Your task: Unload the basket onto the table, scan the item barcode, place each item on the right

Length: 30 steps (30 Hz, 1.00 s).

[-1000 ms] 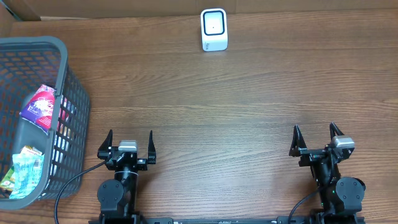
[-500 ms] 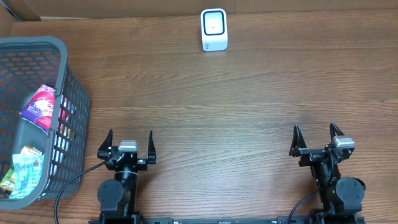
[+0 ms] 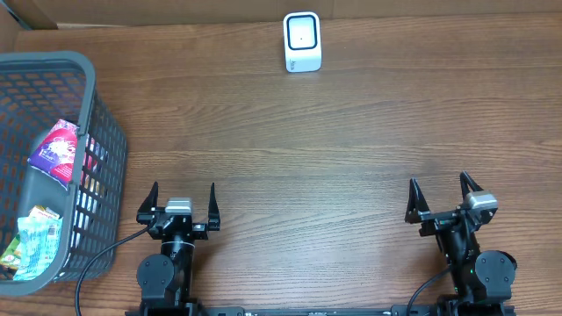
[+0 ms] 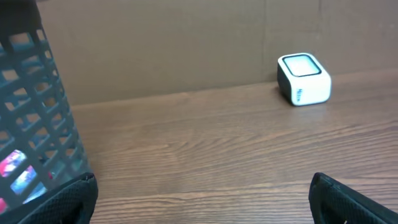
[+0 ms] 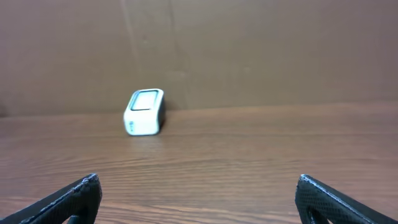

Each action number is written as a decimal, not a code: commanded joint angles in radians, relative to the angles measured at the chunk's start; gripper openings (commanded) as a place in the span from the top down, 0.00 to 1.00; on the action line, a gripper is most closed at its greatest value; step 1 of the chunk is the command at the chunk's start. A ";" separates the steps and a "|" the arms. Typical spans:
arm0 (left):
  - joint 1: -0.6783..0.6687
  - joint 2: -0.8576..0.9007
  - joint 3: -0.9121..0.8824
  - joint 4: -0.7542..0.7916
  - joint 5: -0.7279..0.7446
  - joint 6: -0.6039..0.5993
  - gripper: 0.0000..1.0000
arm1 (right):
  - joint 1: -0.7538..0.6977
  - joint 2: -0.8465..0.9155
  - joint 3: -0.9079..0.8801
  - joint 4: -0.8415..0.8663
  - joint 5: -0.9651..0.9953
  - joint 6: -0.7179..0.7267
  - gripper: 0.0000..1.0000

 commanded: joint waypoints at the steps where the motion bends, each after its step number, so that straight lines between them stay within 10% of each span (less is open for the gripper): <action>1: -0.006 -0.012 0.040 0.000 0.093 -0.064 0.00 | 0.002 -0.012 -0.010 0.032 -0.052 0.027 0.00; 30: -0.006 0.728 1.067 -0.621 0.487 -0.053 0.00 | -0.016 0.144 0.389 -0.036 -0.021 0.048 0.00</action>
